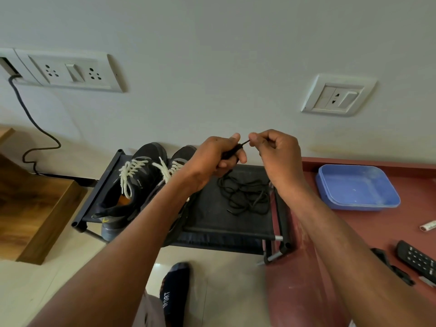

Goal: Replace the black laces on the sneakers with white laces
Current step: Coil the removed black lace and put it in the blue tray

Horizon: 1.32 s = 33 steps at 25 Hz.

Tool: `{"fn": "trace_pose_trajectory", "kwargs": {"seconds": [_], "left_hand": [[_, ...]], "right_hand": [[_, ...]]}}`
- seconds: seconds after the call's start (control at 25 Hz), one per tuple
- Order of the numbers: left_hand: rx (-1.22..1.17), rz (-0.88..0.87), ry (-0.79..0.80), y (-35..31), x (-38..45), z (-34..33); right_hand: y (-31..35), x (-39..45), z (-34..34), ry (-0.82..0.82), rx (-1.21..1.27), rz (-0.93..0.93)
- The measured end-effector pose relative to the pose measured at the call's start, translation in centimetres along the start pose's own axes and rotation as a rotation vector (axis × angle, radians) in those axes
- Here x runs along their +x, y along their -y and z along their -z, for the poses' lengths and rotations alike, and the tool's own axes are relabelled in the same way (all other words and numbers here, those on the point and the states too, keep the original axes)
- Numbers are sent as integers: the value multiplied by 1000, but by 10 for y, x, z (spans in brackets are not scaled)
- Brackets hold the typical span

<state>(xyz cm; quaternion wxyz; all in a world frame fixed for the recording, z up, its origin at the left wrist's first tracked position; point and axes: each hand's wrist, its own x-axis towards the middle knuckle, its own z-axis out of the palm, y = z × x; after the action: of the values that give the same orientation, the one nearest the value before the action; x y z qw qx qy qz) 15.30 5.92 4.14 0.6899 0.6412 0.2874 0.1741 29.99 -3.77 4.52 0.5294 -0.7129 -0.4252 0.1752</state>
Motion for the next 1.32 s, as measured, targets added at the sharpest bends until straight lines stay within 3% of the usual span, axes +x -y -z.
{"fn": "trace_pose_trajectory", "kwargs": {"seconds": [0.08,0.16,0.24,0.28,0.32,0.4,0.48,0.56,0.64,0.76,0.84,0.96,1.0,1.08,1.2,1.32], "left_hand": [[-257,39,161,-1,2,1],[-638,18,225,0,6,4],[-974,-26,98,-1,9,6],[-1020,-62,-21,0,11,7],[-968,-106,-140,2,11,9],[-645,-175,-304,6,12,14],[-151,-192,-337,11,10,14],[136,-157,-264,14,7,7],[137,-84,-161,11,3,1],[-139,2,53,3,1,-2],[-468,-7,120,1,4,-3],[-852,-90,-71,0,12,-2],[-813,-124,-159,2,14,2],[-457,-189,-310,8,13,10],[67,-210,-290,11,5,10],[46,-85,-100,5,-1,3]], "right_hand": [[-5,0,1,106,-101,-94],[-7,-3,-3,280,-261,-135],[-2,-9,-11,412,-309,-132],[0,-12,-15,459,-289,-129],[3,-15,-16,510,-253,-124],[8,-18,-15,618,-133,-119],[15,-17,-8,621,62,-135],[18,-12,-2,487,279,-149],[13,-5,1,273,344,-155],[-4,1,1,55,137,-185],[-10,2,0,188,-123,-182],[-3,-11,-11,612,-373,-108],[1,-17,-14,705,-314,-97],[12,-23,-16,732,-103,-70],[20,-15,-8,414,208,-61],[4,-1,0,79,93,-22]]}}
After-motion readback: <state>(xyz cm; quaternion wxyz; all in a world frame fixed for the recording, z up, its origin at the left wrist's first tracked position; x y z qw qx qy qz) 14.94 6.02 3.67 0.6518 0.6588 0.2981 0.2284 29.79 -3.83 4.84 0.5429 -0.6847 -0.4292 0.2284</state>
